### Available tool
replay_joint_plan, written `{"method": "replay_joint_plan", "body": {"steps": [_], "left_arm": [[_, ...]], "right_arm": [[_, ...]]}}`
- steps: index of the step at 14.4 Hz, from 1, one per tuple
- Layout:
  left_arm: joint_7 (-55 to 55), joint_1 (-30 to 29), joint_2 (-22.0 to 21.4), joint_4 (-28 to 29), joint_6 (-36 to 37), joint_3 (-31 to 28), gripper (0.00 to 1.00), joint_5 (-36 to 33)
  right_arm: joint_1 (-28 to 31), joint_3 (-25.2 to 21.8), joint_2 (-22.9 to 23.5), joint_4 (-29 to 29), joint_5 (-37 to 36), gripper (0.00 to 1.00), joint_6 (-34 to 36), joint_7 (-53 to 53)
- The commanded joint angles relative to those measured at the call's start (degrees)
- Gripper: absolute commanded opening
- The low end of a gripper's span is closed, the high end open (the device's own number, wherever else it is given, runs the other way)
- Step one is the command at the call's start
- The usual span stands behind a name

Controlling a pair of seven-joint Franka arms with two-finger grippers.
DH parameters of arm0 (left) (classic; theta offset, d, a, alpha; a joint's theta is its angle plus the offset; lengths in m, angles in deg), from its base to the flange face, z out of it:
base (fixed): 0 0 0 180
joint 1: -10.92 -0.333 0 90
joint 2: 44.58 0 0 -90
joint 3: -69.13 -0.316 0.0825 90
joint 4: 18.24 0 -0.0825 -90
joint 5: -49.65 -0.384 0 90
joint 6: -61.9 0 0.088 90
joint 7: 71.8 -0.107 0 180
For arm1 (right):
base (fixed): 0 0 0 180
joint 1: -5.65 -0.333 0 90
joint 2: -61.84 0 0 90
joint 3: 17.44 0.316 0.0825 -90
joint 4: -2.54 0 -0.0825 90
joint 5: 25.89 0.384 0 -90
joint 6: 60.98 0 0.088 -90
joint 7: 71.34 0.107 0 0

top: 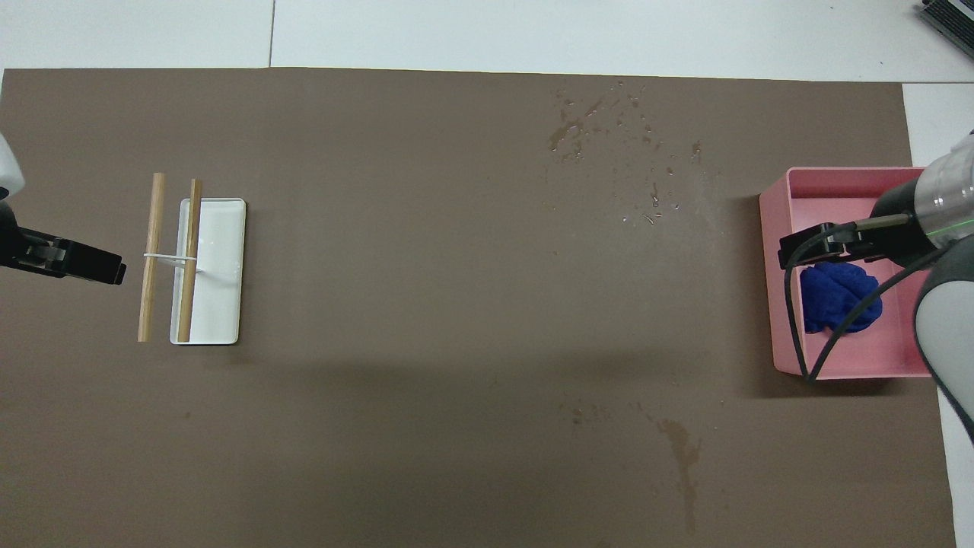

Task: Wipe water with towel using both arms

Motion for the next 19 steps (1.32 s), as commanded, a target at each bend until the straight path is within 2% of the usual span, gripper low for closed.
{"method": "replay_joint_plan", "body": {"steps": [1,19], "left_arm": [[-0.3,-0.4,-1.7,2.0,-0.9,0.1,1.0,-0.1],[-0.3,-0.4,-1.6,2.0,-0.9,0.1,1.0,-0.1]], "right_arm": [[0.6,0.1,-0.8,1.2,0.4,1.0,-1.5,-0.3],[0.8,0.1,-0.7,1.1,0.4,1.0,-2.4,2.1]]}}
